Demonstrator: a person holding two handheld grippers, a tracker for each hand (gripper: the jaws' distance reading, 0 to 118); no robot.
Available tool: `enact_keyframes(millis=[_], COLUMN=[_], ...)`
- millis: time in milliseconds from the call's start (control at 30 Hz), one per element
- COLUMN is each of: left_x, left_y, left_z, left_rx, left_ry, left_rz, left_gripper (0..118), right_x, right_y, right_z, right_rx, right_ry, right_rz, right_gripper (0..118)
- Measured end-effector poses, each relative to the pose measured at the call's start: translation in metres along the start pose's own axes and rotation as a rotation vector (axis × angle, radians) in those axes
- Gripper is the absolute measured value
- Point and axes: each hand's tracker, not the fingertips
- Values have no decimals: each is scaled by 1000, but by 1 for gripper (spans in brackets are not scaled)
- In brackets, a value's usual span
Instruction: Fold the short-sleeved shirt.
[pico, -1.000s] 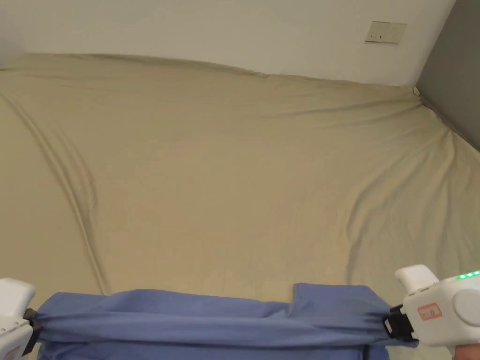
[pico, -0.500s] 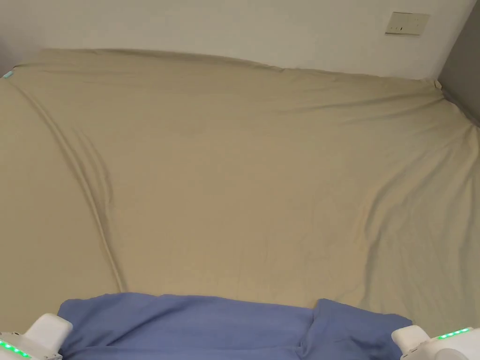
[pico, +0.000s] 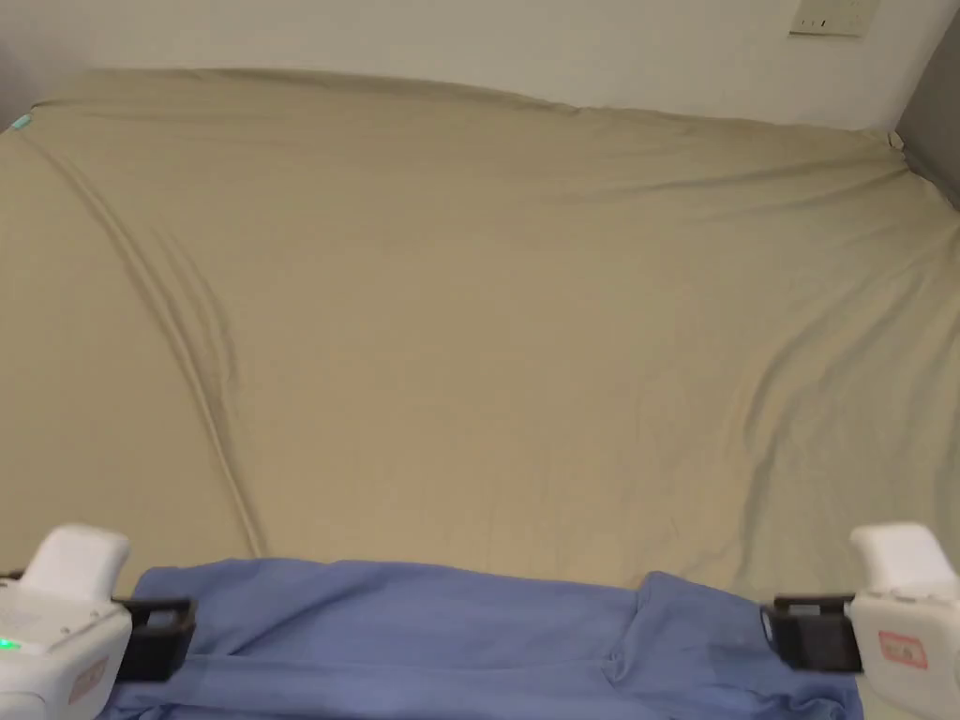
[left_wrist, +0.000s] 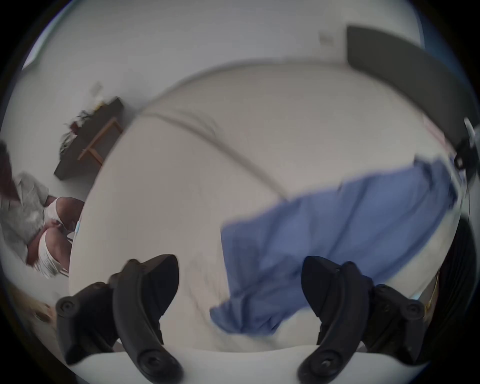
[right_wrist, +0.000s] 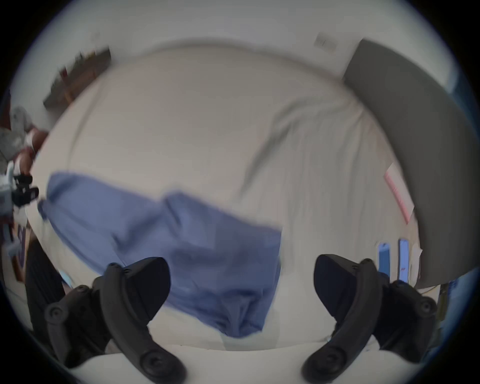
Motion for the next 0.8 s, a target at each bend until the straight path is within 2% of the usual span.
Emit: enact_keyframes(millis=[67,100,200,267,300,333,367,400,433,467,533,667,800], left_x=[7,13,32,48,54,58,65,70,74,76,79,72,39], left_y=[16,24,34,41,42,41,42,40,38,36,32,27,14], left_z=[24,37,68,81,87,91,93,96,98,100,100,92,72], left_rx=[166,247,444,487,500,513,539,549,557,565,558,472,325], left_ry=[8,16,79,82,84,87,94,112,127,123,96,41,-59], left_rz=[79,103,128,130,128,119,99,71,42,19,-7,-20,61], left_gripper=[98,98,98,95,89,74,57,39,17,8,0,0,0], right_x=[-12,-30,-66,-91,-102,-110,-112,-118,-123,-128,-133,-134,-124], right_y=[14,20,25,26,24,22,22,20,18,17,13,11,11], right_z=[30,51,88,102,109,114,111,111,112,113,110,106,101], right_rx=[167,259,459,531,559,576,585,591,596,593,589,583,559], right_ry=[-22,-27,-69,-116,-117,-112,-109,-106,-95,-84,-74,-81,-82], right_rz=[-15,-12,42,78,92,101,100,102,115,129,151,171,169], right_gripper=[110,110,110,104,92,60,33,12,0,0,0,0,0])
